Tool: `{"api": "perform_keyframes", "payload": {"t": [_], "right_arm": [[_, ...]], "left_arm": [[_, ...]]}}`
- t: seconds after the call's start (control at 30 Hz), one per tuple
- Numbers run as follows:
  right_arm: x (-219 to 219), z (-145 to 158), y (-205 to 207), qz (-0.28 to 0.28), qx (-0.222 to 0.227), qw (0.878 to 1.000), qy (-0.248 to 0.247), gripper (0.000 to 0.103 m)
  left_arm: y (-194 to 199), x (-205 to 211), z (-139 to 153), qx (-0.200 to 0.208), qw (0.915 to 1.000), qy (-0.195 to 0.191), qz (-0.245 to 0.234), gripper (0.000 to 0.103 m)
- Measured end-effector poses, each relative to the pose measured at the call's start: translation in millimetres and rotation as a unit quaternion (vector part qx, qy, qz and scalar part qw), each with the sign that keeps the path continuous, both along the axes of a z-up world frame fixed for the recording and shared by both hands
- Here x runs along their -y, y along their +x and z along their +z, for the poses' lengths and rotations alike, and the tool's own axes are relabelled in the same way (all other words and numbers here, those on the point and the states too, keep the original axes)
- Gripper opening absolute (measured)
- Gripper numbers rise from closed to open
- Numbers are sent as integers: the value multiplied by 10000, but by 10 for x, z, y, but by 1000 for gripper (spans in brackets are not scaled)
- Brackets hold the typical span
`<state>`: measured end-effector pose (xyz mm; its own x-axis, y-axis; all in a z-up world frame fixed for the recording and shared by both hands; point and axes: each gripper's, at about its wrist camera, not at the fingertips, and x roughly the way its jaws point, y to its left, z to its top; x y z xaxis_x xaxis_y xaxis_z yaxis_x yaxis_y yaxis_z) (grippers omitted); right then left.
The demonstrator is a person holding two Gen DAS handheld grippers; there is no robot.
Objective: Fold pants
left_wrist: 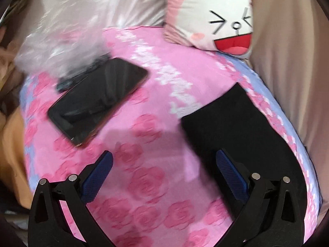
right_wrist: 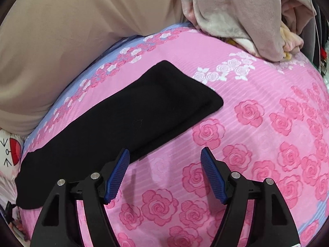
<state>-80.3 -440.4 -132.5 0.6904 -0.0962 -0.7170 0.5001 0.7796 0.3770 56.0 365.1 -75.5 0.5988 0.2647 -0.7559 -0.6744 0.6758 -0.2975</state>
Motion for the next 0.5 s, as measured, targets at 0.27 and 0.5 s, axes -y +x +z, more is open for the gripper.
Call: {"api": "perform_keyframes", "payload": {"t": [0.27, 0.5], "right_arm": [[-21, -15, 26, -55, 96, 9998, 157, 73], [200, -28, 196, -102, 427, 9974, 565, 84]], "left_arm": [[562, 85, -31, -587, 9964, 604, 37, 94], [-97, 414, 258, 169, 9928, 842, 833, 98]]}}
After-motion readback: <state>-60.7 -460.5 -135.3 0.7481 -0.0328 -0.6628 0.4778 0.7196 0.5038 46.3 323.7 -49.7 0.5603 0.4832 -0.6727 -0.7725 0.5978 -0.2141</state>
